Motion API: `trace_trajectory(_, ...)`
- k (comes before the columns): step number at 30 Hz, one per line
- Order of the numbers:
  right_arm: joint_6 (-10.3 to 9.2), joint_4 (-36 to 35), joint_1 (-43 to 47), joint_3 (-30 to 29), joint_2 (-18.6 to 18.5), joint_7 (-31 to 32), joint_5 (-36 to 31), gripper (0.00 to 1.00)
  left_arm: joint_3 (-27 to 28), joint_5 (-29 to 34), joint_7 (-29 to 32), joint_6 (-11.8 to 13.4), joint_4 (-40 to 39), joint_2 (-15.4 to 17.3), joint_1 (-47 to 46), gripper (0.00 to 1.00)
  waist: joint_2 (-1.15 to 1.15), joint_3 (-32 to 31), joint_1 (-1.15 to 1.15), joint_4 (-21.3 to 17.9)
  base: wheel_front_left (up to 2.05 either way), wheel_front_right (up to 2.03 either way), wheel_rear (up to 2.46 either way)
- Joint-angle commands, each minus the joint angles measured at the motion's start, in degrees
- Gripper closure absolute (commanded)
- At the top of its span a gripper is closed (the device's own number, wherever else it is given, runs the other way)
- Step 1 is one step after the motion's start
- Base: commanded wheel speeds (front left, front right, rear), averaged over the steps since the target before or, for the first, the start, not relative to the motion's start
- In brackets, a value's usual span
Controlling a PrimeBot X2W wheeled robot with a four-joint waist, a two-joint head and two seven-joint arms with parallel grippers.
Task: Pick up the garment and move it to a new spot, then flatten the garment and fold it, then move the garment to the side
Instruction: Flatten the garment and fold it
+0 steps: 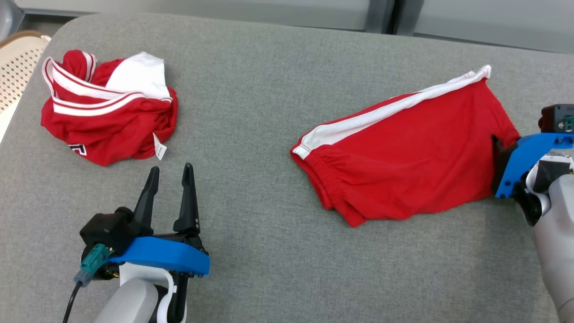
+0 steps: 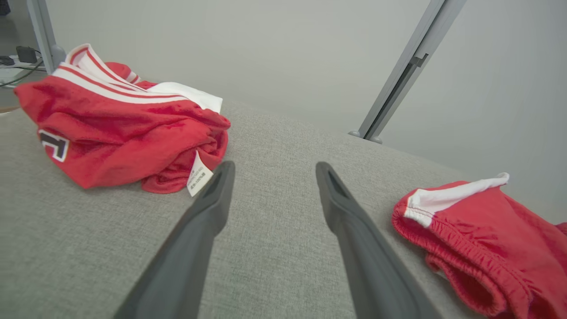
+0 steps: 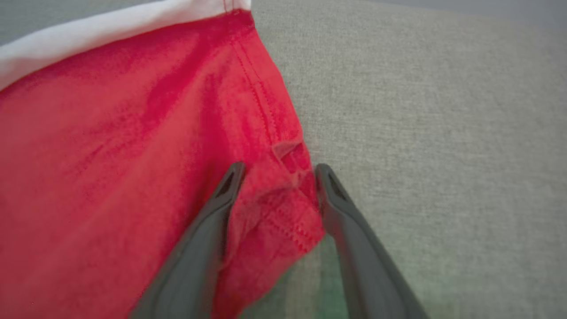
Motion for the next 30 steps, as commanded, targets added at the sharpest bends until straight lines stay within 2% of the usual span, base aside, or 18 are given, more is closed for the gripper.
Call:
trace_trajectory(1, 0.01, 0.7, 1.5, 0.3, 0.4, 0.3, 0.5, 1.00, 0.5, 0.9, -0.3, -0.3, 0.0, -0.2, 0.7, 0.00, 0.00, -0.6, 0.01, -0.4, 0.00, 0.00, 0.00)
trace_trajectory(10, 0.01, -1.6, 5.0, 0.4, 1.8, -7.0, 5.3, 1.00, 3.6, 5.0, -0.3, -3.1, 0.3, -2.1, 3.7, 0.00, 0.00, -4.8, 0.01, -3.4, 0.00, 0.00, 0.00)
trace_trajectory(21, 0.01, -7.1, 18.1, -4.2, 3.9, -17.5, 11.4, 1.00, 4.5, 9.5, -0.3, -3.7, 3.2, -3.1, 6.1, 0.00, 0.00, -10.4, 0.01, -8.8, 0.00, 0.00, 0.00)
trace_trajectory(30, 0.01, -13.7, 24.9, -8.3, 6.4, -18.4, 10.7, 1.00, 4.6, 11.4, -0.3, -3.7, 4.7, -3.7, 6.9, 0.00, 0.00, -11.2, 0.01, -10.2, 0.00, 0.00, 0.00)
